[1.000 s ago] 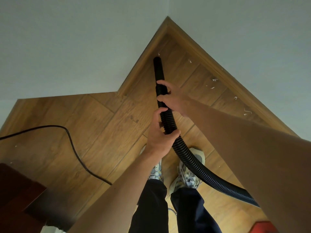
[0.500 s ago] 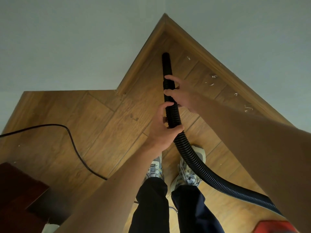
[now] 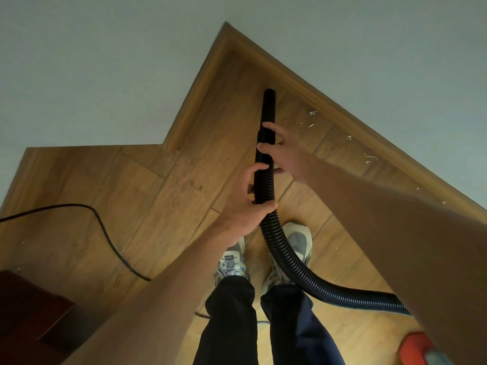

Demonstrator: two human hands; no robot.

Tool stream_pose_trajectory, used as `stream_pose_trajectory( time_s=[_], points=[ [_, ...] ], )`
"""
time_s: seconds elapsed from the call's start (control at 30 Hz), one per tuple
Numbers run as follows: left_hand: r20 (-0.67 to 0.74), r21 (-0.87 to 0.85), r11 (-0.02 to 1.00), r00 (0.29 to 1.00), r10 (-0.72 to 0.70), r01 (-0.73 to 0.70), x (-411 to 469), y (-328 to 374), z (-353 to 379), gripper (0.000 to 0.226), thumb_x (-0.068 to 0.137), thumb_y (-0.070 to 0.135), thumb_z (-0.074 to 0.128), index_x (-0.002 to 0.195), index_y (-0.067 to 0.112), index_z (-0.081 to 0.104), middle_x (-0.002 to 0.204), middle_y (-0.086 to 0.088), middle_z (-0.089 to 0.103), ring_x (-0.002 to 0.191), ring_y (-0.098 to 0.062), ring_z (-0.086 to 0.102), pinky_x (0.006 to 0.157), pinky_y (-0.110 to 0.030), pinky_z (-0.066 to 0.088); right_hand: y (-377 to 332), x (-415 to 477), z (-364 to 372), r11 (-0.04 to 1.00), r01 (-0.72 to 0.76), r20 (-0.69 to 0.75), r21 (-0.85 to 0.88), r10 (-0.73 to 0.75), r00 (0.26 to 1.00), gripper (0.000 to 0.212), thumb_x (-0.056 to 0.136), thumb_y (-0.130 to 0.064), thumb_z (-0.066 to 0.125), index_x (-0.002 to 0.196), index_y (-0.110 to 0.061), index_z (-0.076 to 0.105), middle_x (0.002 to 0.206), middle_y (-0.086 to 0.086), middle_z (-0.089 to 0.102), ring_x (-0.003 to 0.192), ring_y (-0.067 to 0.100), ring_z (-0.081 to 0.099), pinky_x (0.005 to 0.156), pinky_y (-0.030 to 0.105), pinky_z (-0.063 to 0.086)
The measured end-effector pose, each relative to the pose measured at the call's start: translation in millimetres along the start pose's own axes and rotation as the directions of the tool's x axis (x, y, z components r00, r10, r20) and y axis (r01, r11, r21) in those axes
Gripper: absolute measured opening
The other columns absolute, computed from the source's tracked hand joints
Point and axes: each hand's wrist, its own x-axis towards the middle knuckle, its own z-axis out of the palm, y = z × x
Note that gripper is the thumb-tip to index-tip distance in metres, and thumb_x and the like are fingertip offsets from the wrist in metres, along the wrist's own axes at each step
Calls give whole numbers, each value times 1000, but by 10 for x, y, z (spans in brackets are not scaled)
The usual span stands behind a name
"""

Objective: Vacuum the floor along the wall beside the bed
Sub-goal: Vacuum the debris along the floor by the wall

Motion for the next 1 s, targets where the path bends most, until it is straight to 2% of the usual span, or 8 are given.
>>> stream_pose_trajectory(
  time_s=[0.2, 0.33, 0.43, 0.57, 0.7, 0.8, 0.87, 1.0],
  points=[
    [13, 70, 997, 1000, 13, -14, 34, 34, 107, 71, 79, 9, 77, 124, 55, 47, 129, 0, 56, 113, -28, 62, 90, -50, 58, 48, -32, -142, 999, -2, -31, 50, 4, 1000, 58, 95, -14, 63, 144, -36, 43, 107, -6, 57, 89, 10, 65, 56, 24, 57],
    [36, 91, 995, 999, 24, -27, 17, 52, 170, 70, 81, 7, 75, 124, 54, 46, 126, 3, 56, 114, -26, 61, 91, -49, 57, 80, -67, -212, 997, -6, -53, 79, 10, 999, 57, 95, -13, 62, 144, -35, 44, 113, -2, 58, 87, 9, 64, 49, 21, 54],
    [49, 112, 993, 998, 29, -35, -9, 54, 204, 70, 81, 6, 75, 124, 53, 47, 127, 4, 55, 114, -25, 61, 91, -49, 57, 122, -107, -258, 995, -12, -50, 96, 16, 999, 58, 95, -12, 62, 144, -35, 43, 117, 0, 59, 89, 10, 65, 53, 23, 56],
    [91, 108, 994, 996, 13, -23, -69, 3, 236, 68, 84, 3, 73, 124, 52, 46, 121, 5, 57, 111, -24, 62, 86, -40, 58, 235, -187, -290, 994, -31, -39, 109, 35, 999, 57, 95, -13, 61, 144, -36, 43, 108, -3, 59, 90, 11, 64, 53, 23, 57],
    [93, 135, 991, 995, -20, 7, -159, -72, 262, 69, 82, 4, 74, 119, 56, 47, 118, 5, 58, 109, -25, 63, 91, -51, 57, 373, -262, -263, 992, -51, -24, 119, 54, 998, 56, 96, -13, 61, 142, -38, 43, 108, 0, 60, 88, 12, 65, 56, 24, 57],
    [104, 151, 989, 994, -26, 10, -226, -151, 292, 68, 82, 4, 73, 120, 54, 47, 116, 7, 58, 109, -27, 63, 92, -52, 56, 483, -321, -229, 992, -63, -26, 110, 66, 997, 54, 96, -13, 60, 139, -40, 43, 107, 3, 60, 87, 15, 66, 62, 29, 59],
    [116, 159, 987, 993, -25, 6, -258, -207, 319, 67, 82, 4, 73, 122, 50, 47, 113, 7, 58, 107, -28, 63, 92, -50, 57, 556, -362, -224, 990, -71, -31, 119, 76, 997, 52, 96, -13, 60, 138, -40, 44, 107, 4, 61, 88, 16, 66, 67, 32, 60],
    [146, 166, 986, 989, -17, -7, -300, -255, 399, 65, 83, 0, 71, 128, 40, 47, 108, 7, 57, 107, -27, 62, 91, -41, 57, 670, -437, -293, 983, -91, -55, 157, 101, 993, 53, 96, -12, 61, 139, -39, 45, 103, 3, 63, 87, 15, 67, 67, 31, 59]
  ],
)
